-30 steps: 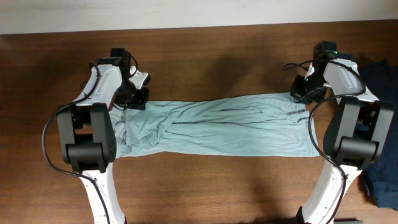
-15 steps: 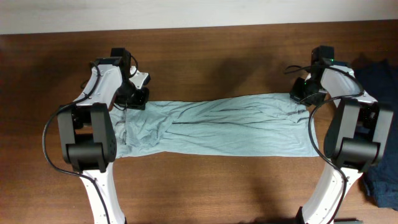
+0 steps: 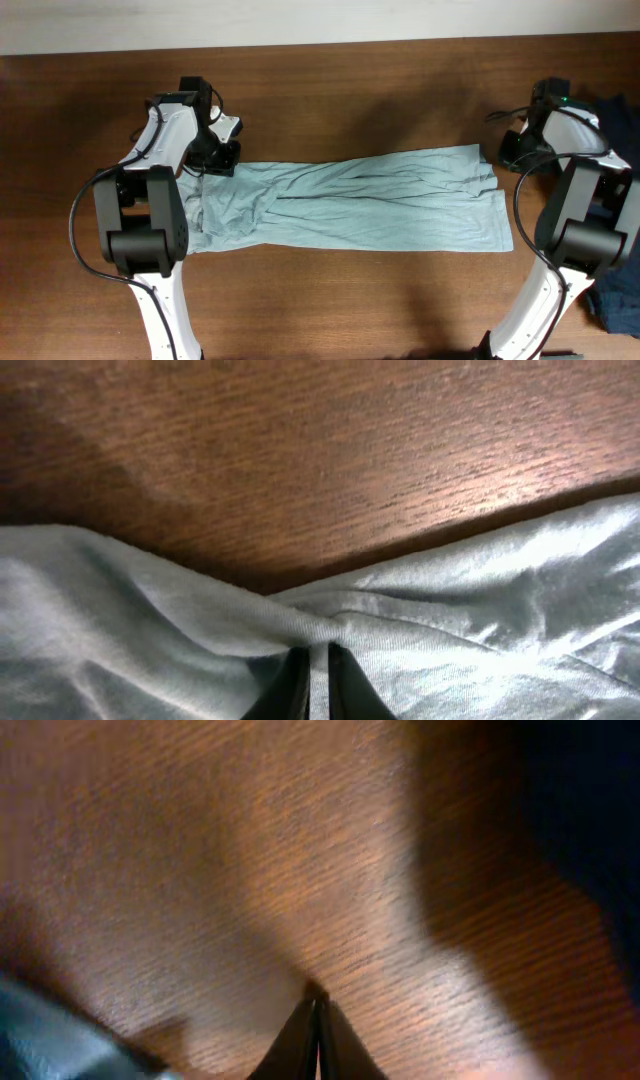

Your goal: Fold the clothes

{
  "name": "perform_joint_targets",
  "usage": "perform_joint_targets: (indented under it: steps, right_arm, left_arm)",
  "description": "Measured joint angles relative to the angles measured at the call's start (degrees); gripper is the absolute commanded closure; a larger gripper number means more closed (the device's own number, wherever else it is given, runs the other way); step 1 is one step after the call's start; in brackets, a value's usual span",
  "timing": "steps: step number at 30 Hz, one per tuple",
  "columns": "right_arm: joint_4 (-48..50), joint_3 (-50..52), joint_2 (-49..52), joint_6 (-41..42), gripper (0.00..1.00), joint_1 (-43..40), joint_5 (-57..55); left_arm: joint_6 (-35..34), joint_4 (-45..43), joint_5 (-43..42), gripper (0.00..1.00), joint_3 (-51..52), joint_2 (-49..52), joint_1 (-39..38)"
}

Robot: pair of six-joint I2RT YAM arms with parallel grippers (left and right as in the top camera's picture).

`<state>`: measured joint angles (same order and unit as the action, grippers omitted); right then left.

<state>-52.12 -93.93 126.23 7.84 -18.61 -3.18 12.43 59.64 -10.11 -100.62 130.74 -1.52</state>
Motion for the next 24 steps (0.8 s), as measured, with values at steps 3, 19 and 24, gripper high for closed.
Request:
perform_joint_targets:
  steps: [3, 19, 24]
  right_arm:
    - [-4.24, -3.17, 0.63, -2.93, 0.90, 0.13, 6.34]
    - [-6.01, -0.55, 0.63, -6.67, 0.91, 3.37, 19.39]
    - [0.98, 4.72, -1.68, -3.85, 0.90, 3.58, 18.75]
  left_arm:
    - [0.00, -0.61, 0.04, 0.90, -0.11, 0.00, -0.02]
    - [0.00, -0.61, 0.04, 0.90, -0.11, 0.00, -0.02]
    - [0.00, -0.66, 0.09, 0.90, -0.13, 0.00, -0.02]
